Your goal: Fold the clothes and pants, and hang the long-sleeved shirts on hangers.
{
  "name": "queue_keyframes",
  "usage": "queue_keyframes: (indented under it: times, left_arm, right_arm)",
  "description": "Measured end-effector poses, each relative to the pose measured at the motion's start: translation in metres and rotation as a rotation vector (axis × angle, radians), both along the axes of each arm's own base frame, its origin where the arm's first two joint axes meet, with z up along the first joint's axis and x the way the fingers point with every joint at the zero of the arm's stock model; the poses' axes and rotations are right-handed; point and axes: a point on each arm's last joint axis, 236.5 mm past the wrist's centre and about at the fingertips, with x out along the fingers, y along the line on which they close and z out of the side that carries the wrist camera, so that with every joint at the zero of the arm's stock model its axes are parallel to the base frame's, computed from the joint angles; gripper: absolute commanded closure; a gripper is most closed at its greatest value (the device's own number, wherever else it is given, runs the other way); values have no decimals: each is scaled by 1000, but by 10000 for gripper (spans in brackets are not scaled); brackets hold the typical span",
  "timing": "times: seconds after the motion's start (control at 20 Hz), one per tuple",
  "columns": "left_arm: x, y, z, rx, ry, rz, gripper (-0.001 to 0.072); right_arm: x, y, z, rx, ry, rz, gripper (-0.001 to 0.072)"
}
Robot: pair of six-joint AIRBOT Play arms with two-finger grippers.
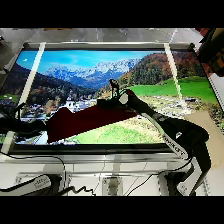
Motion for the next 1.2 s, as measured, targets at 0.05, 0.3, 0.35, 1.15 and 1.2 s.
queue_keyframes:
  times: [0.05, 0.3, 0.35, 1.15, 1.2]
  left_arm:
    - [1, -6, -10, -26, -10, 2, 63]
    - [26, -42, -34, -124, -82, -12, 687]
    - [35, -48, -34, -126, -110, -28, 696]
    - [98, -121, 211, -168, -559, -367, 695]
    - [97, -126, 215, -168, -567, -377, 695]
  right_arm:
    - [1, 0, 0, -2, -3, 0, 695]
    - [2, 0, 0, -4, -10, -1, 695]
    - [0, 0, 0, -5, -7, 3, 695]
    - [-39, 107, -7, 152, 76, 70, 695]
    - [-37, 112, -1, 163, 67, 75, 695]
